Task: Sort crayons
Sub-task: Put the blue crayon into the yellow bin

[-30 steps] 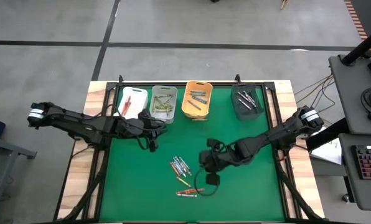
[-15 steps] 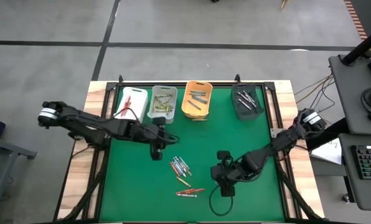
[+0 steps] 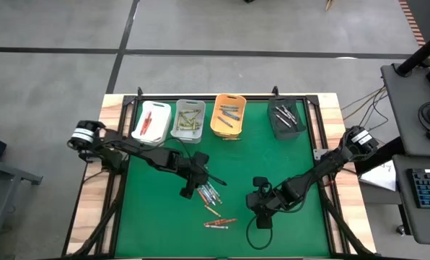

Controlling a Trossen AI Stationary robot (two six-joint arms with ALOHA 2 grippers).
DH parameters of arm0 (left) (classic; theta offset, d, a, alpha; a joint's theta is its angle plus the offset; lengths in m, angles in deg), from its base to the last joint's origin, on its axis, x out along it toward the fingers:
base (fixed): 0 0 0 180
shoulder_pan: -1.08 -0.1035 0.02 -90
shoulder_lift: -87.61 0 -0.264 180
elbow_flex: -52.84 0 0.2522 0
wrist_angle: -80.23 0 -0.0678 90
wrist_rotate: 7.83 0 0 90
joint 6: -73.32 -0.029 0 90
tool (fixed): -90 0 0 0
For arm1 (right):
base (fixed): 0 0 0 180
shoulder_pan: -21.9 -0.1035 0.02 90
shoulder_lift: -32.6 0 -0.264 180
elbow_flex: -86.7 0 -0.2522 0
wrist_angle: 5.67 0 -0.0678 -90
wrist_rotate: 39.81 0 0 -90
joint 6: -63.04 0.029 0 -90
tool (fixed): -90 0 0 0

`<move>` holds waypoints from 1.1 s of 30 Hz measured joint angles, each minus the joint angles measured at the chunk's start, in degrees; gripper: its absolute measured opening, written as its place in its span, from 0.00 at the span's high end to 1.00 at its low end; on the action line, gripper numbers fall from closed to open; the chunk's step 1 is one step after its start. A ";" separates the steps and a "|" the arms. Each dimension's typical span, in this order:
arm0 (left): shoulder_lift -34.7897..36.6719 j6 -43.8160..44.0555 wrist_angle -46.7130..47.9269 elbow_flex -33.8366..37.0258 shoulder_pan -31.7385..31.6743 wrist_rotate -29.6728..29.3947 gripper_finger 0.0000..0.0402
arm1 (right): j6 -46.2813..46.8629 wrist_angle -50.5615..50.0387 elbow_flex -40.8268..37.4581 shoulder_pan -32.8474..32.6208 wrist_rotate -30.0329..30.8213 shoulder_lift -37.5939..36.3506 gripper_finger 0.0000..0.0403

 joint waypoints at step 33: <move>-9.44 -5.84 -1.02 -4.74 -1.54 1.55 0.70 | -0.86 1.87 -0.44 1.96 1.38 -0.31 0.83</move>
